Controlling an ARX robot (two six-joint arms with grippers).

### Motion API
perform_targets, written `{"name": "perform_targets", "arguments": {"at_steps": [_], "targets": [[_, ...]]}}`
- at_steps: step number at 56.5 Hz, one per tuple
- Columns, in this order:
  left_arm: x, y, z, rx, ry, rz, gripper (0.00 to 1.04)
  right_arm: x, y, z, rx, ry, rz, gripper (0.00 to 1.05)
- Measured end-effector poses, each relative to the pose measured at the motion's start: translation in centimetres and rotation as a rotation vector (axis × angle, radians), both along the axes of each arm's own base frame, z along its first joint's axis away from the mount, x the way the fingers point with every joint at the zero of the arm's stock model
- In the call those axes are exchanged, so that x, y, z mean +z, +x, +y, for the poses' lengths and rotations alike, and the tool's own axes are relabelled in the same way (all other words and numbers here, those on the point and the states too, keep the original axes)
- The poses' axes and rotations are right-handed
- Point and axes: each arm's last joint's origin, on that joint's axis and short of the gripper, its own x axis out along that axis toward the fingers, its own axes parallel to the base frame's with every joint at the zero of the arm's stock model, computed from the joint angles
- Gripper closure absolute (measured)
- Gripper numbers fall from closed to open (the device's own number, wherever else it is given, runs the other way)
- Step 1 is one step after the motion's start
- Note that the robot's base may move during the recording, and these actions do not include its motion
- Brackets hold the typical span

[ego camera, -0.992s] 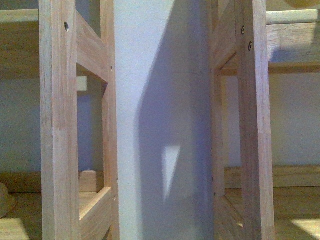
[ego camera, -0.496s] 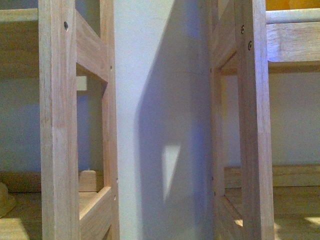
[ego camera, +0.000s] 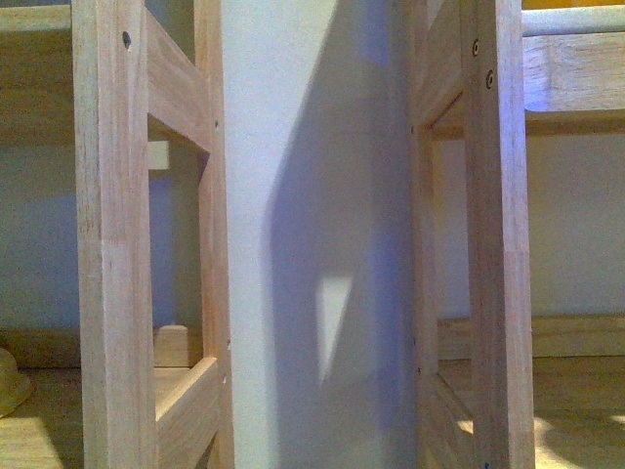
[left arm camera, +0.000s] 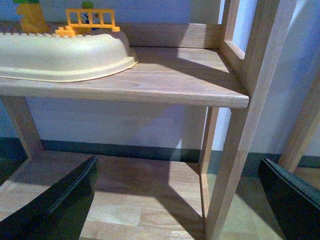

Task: Put away toys

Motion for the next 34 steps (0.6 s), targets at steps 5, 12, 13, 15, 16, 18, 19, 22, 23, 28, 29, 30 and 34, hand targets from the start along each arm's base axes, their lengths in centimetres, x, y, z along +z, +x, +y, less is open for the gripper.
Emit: {"name": "perform_targets", "arguments": {"at_steps": [5,12,13,15,16,18,19,22,23,28,29,30,34], "targets": [[0.00,0.00,0.00,0.000,0.000,0.000,0.06,-0.07,0.02,-0.03,-0.011,-0.007,0.009,0.88],[0.00,0.00,0.00,0.000,0.000,0.000,0.06,-0.17,0.05,-0.06,-0.025,-0.013,0.019,0.68],[0.00,0.00,0.00,0.000,0.000,0.000,0.06,-0.17,0.05,-0.07,-0.027,-0.014,0.020,0.66],[0.00,0.00,0.00,0.000,0.000,0.000,0.06,-0.19,0.06,-0.09,-0.035,-0.014,0.022,0.61],[0.00,0.00,0.00,0.000,0.000,0.000,0.06,-0.19,0.05,-0.10,-0.038,-0.014,0.024,0.57],[0.00,0.00,0.00,0.000,0.000,0.000,0.06,-0.19,0.05,-0.11,-0.041,-0.015,0.025,0.54],[0.00,0.00,0.00,0.000,0.000,0.000,0.06,-0.17,0.04,-0.13,-0.047,-0.016,0.026,0.50],[0.00,0.00,0.00,0.000,0.000,0.000,0.06,-0.11,0.00,-0.15,-0.058,-0.021,0.027,0.44],[0.00,0.00,0.00,0.000,0.000,0.000,0.06,-0.07,-0.02,-0.16,-0.063,-0.024,0.026,0.40],[0.00,0.00,0.00,0.000,0.000,0.000,0.06,0.08,-0.08,-0.16,-0.075,-0.036,0.022,0.29],[0.00,0.00,0.00,0.000,0.000,0.000,0.06,0.11,-0.10,-0.16,-0.079,-0.039,0.022,0.27],[0.00,0.00,0.00,0.000,0.000,0.000,0.06,0.15,-0.12,-0.18,-0.087,-0.042,0.022,0.24],[0.00,0.00,0.00,0.000,0.000,0.000,0.06,0.28,-0.19,-0.19,-0.104,-0.052,0.021,0.15]]}}
